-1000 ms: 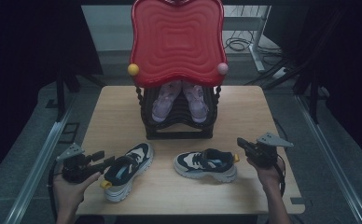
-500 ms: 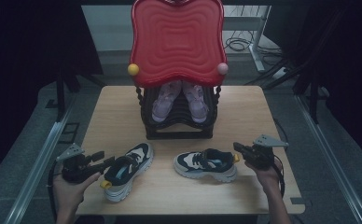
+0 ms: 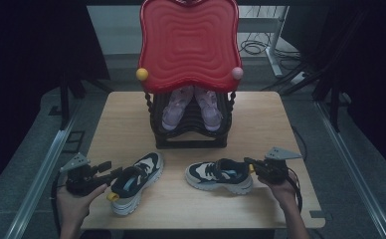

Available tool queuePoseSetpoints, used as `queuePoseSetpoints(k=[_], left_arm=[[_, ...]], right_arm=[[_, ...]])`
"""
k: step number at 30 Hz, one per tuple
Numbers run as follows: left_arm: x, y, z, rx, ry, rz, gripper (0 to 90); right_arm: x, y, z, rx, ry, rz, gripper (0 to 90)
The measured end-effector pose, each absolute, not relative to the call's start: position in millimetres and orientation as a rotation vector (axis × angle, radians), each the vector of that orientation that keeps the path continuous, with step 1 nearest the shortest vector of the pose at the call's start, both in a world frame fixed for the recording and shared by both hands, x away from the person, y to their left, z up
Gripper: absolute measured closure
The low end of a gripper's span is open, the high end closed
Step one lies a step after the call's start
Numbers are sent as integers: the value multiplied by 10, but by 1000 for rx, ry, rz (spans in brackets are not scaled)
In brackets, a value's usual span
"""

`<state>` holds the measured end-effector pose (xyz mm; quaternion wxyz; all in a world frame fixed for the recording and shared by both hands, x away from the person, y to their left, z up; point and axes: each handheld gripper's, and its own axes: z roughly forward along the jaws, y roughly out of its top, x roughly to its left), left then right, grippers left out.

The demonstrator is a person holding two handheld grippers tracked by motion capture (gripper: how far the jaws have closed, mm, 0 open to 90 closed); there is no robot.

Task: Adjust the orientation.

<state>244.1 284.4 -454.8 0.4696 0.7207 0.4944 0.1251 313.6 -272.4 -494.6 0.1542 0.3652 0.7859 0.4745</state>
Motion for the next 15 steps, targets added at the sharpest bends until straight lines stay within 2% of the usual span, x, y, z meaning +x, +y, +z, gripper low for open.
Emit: queuePoseSetpoints(k=[15], left_arm=[[2444,2871,-4565,1766,1226,310,416]], right_arm=[[3086,-2725,-4961,1029,2268,1338,897]])
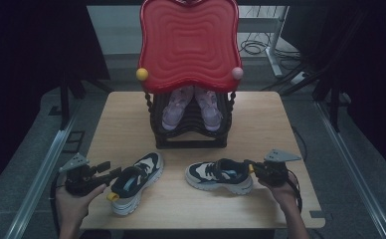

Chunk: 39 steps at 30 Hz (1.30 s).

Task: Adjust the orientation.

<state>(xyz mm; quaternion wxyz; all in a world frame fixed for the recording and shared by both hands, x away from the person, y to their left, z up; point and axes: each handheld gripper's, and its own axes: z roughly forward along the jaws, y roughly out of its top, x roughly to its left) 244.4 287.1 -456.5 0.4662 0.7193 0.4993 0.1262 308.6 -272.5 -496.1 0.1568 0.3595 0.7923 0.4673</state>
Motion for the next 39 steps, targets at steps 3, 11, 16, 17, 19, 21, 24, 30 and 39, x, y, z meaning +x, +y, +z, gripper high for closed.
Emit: queuePoseSetpoints(k=[3,11,16,17,19,21,24,30,39], left_arm=[[2446,2868,-4570,1768,1225,308,416],[2443,2874,-4566,1770,1225,309,416],[2445,2877,-4565,1770,1226,309,416],[2445,2877,-4566,1772,1226,309,416],[2444,2876,-4566,1772,1225,308,415],[2444,2877,-4565,1772,1226,309,415],[2445,2877,-4565,1773,1226,309,415],[2439,2890,-4563,1767,1228,311,415],[2433,2891,-4552,1769,1225,310,415]], right_arm=[[3069,-2728,-4959,1024,2265,1332,896],[3033,-2734,-4949,1009,2271,1329,896],[3001,-2731,-4938,1003,2274,1316,896],[2997,-2731,-4938,1001,2273,1314,897],[2986,-2729,-4936,1000,2275,1315,897],[2968,-2729,-4937,995,2272,1314,896],[2950,-2733,-4946,1000,2268,1317,896],[2903,-2747,-4961,1002,2272,1318,897],[2804,-2765,-4960,1007,2270,1327,897]])
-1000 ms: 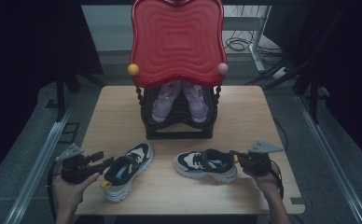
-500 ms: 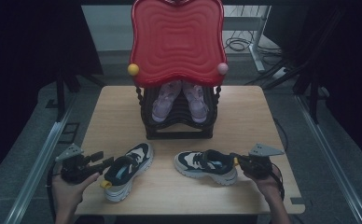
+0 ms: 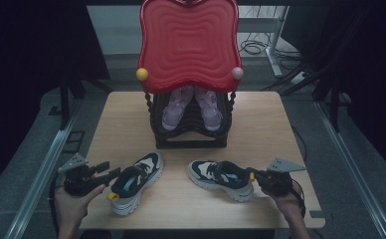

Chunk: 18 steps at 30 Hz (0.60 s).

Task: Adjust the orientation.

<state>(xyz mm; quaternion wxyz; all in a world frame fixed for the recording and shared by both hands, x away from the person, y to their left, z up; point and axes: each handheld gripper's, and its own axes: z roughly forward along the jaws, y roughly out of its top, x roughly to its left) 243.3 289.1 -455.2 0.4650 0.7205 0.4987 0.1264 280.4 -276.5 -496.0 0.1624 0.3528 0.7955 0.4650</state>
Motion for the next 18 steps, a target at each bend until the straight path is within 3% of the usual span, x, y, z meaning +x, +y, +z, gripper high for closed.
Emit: queuePoseSetpoints(k=[18], left_arm=[[2423,2900,-4553,1770,1230,312,414]], right_arm=[[2609,-2777,-4953,1010,2264,1326,897]])
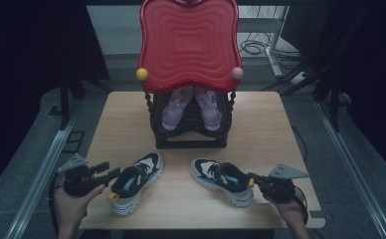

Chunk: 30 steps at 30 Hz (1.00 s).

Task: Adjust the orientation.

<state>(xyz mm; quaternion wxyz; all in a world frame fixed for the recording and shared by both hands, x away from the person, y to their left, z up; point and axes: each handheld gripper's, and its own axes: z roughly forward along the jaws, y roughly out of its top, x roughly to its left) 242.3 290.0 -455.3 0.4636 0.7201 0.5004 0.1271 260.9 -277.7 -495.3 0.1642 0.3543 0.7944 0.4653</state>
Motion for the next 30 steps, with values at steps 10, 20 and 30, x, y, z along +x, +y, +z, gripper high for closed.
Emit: queuePoseSetpoints(k=[10,20,30], left_arm=[[2421,2900,-4561,1774,1231,312,411],[2420,2895,-4564,1778,1231,309,411],[2417,2889,-4557,1771,1216,293,411]], right_arm=[[2452,-2733,-4941,989,2278,1316,897],[2405,-2707,-4922,972,2277,1320,896],[2451,-2750,-4826,975,2224,1351,894]])
